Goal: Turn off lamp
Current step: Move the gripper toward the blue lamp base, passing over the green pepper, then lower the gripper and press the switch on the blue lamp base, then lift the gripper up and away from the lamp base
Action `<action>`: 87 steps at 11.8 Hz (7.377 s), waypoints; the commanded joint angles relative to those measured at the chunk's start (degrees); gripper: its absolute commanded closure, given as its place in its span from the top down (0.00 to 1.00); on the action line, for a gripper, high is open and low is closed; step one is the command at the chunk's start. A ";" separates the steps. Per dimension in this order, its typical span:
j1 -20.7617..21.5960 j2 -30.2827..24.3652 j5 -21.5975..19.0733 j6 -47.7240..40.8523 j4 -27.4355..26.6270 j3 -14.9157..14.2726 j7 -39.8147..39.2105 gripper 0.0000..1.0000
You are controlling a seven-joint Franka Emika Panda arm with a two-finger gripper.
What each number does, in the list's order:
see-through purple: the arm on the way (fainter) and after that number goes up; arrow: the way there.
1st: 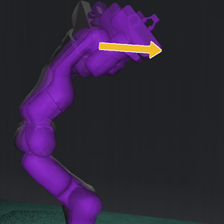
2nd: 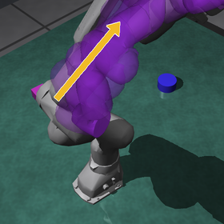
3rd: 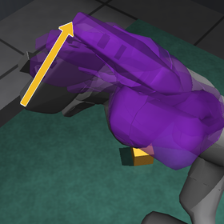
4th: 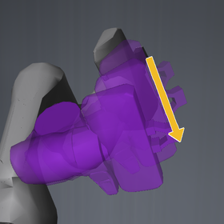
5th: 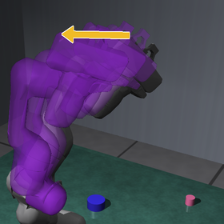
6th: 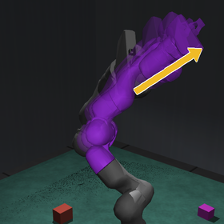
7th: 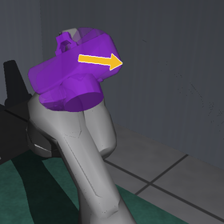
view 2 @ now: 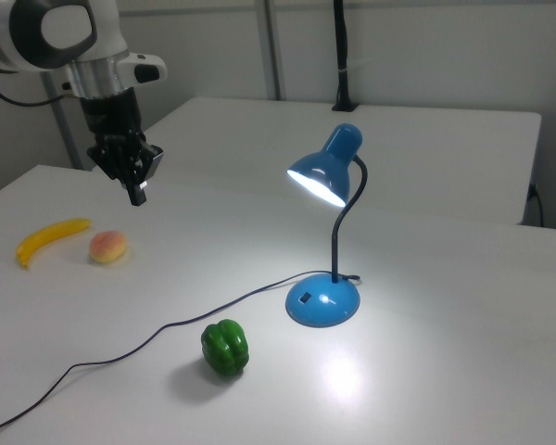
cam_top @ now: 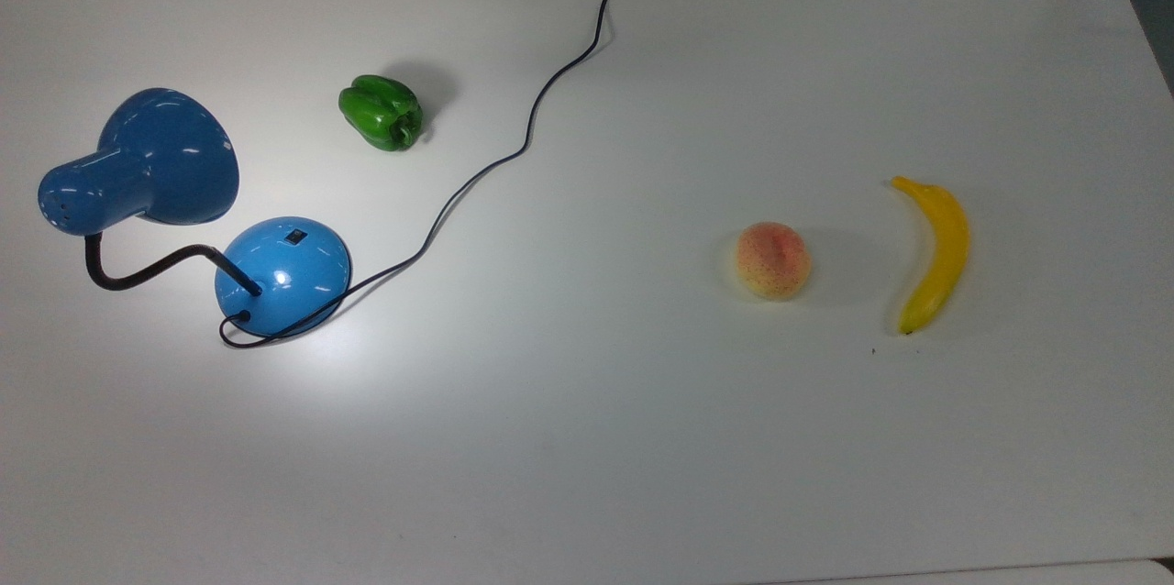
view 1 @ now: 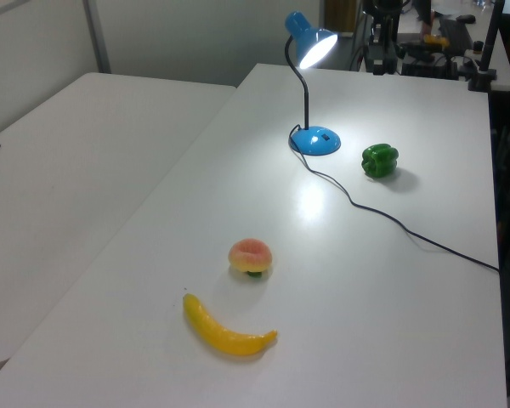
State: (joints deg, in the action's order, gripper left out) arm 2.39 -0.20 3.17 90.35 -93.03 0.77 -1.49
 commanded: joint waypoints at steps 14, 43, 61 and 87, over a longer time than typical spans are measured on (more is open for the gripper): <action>-4.32 0.37 -1.06 10.36 -5.84 -0.60 5.61 0.00; -14.17 18.82 2.28 55.09 -17.80 -0.59 13.97 0.00; -15.40 22.69 2.63 63.02 -16.66 -0.51 13.88 0.00; -4.78 10.31 2.55 26.32 -8.51 0.28 13.01 0.00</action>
State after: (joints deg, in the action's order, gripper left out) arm -5.79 11.15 4.74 124.80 -106.55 1.55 11.86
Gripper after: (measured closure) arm 0.991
